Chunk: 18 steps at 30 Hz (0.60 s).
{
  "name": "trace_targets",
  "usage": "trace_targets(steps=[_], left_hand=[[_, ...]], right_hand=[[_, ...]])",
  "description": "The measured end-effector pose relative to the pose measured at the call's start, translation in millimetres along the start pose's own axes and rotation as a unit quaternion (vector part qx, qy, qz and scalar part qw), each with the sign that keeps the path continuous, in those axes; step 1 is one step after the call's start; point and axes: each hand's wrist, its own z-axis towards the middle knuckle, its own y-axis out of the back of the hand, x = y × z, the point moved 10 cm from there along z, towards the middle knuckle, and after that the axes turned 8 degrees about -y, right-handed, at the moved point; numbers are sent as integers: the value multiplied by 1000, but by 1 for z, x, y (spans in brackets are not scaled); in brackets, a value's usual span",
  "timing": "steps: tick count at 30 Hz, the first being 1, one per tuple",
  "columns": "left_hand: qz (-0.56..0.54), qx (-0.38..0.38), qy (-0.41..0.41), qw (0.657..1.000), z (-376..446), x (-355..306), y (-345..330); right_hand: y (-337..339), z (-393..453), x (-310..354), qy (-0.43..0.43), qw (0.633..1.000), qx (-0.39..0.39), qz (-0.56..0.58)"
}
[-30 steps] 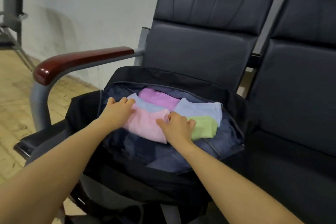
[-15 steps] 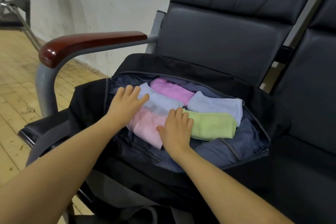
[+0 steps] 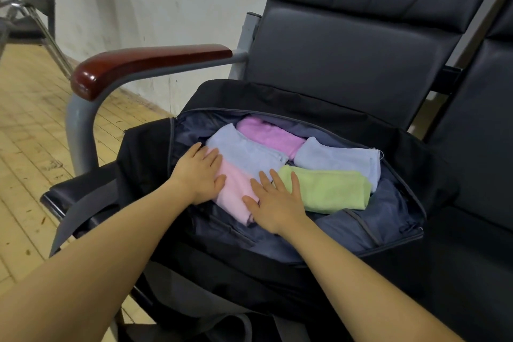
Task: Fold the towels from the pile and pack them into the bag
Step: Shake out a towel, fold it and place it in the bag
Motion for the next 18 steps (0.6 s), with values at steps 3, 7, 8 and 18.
trace_targets(steps=[3, 7, 8, 18], left_hand=[[-8, 17, -4, 1000, 4, 5, -5], [-25, 55, 13, 998, -2, -1, -1], [-42, 49, 17, 998, -3, -3, 3], [-153, -134, -27, 979, -44, -69, 117]], right_hand=[[-7, 4, -2, -11, 1000, 17, 9], [-6, 4, -6, -16, 999, 38, 24], [-4, 2, -8, -14, 998, 45, 29], [73, -77, -68, -26, 990, -110, 85]])
